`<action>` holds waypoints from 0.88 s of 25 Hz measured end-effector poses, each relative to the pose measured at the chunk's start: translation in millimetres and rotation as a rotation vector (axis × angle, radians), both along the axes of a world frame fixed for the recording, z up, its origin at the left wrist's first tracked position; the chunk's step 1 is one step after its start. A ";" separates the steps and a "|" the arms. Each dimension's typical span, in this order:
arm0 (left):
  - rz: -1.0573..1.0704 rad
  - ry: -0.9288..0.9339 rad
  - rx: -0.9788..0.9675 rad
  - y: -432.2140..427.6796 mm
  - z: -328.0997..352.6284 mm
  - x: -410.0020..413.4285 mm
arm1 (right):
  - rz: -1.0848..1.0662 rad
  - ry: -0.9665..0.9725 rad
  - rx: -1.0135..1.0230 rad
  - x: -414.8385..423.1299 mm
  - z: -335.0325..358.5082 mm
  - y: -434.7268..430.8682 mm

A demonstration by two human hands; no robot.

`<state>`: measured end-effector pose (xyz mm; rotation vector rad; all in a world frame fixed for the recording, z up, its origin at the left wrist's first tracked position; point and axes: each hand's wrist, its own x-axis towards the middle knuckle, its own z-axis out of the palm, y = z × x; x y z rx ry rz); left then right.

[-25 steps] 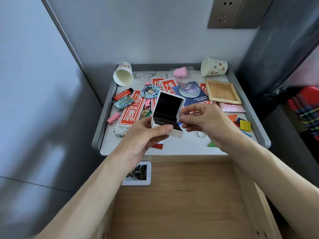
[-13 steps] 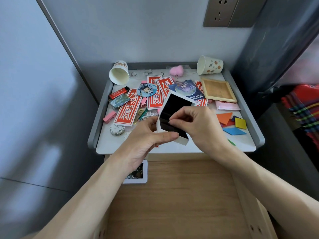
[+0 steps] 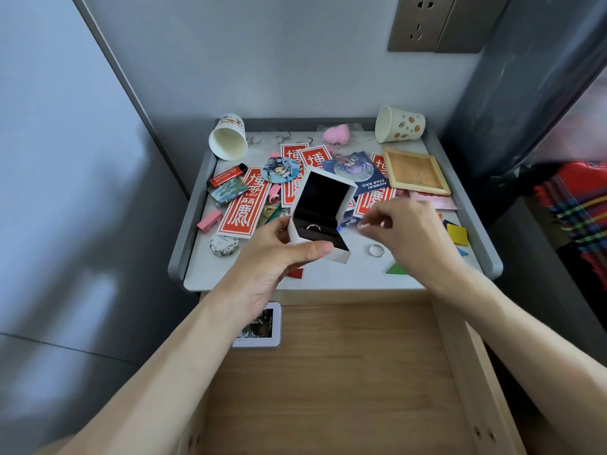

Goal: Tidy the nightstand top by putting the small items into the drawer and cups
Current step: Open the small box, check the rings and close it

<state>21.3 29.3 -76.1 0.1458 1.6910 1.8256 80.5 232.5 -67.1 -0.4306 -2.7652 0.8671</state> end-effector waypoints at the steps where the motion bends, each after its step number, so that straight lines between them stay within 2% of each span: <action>1: 0.006 -0.010 0.019 -0.3 0.1 0.4 | -0.014 -0.112 0.119 0.9 -6.8 6.1; 3: 0.012 -0.019 0.056 -0.1 0.7 1.1 | -0.034 -0.259 0.205 2.1 -19.0 9.8; 10: -0.001 -0.009 0.060 1.3 1.0 2.4 | -0.041 -0.272 0.188 -3.4 -24.6 10.7; 11: 0.002 -0.010 0.057 1.3 0.6 1.8 | -0.056 -0.241 0.123 -3.4 -23.5 9.3; 14: 0.008 -0.027 0.059 2.0 0.4 -0.1 | -0.095 -0.058 -0.312 -3.2 -8.6 0.7; 16: 0.013 -0.035 0.042 3.1 0.6 0.8 | -0.059 0.076 -0.482 -3.9 4.4 -6.9; 22: -0.015 -0.045 0.024 5.1 -1.0 4.9 | 0.097 0.093 -0.363 -1.0 8.6 -28.3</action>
